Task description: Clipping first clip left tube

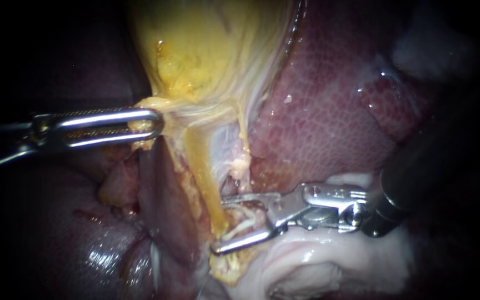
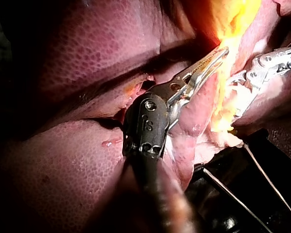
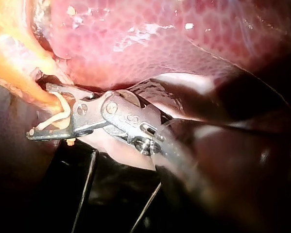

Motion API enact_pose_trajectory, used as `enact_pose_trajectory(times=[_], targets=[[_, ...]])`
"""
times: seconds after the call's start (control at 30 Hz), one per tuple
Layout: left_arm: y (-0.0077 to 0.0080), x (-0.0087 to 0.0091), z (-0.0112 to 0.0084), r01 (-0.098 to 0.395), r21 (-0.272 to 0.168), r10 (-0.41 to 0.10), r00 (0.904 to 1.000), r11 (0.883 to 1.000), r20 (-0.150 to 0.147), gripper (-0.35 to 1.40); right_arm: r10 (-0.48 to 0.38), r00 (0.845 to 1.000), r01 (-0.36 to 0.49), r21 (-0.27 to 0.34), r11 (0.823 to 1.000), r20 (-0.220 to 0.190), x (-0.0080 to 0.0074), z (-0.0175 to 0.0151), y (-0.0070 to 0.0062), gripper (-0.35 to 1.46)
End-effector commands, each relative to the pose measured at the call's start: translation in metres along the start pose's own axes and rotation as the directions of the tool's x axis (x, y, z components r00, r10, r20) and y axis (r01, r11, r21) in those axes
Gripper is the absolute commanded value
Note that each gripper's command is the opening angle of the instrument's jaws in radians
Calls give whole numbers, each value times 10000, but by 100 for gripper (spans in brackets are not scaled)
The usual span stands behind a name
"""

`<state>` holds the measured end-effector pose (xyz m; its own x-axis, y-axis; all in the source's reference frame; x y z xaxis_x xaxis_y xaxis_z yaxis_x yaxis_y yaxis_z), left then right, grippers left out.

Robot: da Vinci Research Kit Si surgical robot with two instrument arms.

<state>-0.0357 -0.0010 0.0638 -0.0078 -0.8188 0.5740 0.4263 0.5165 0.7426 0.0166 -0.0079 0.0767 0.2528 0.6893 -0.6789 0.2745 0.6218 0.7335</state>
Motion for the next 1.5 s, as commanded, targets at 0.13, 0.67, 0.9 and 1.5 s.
enact_pose_trajectory(times=[0.13,0.67,0.9,1.5], targets=[[22,4,3,-205,19,205,9998,9998,-11,-35,159,9999,-161,511,9986,46,0,4,-5,59],[23,11,43,-348,347,353,9993,9988,-147,-35,344,9991,-361,799,9961,228,-19,48,9,58],[19,8,41,-333,355,339,9993,9988,-153,-35,336,9993,-347,638,9974,181,-22,42,15,54],[19,9,35,-344,375,351,9992,9987,-191,-35,273,9929,-381,924,9950,1159,-30,20,21,-35]])
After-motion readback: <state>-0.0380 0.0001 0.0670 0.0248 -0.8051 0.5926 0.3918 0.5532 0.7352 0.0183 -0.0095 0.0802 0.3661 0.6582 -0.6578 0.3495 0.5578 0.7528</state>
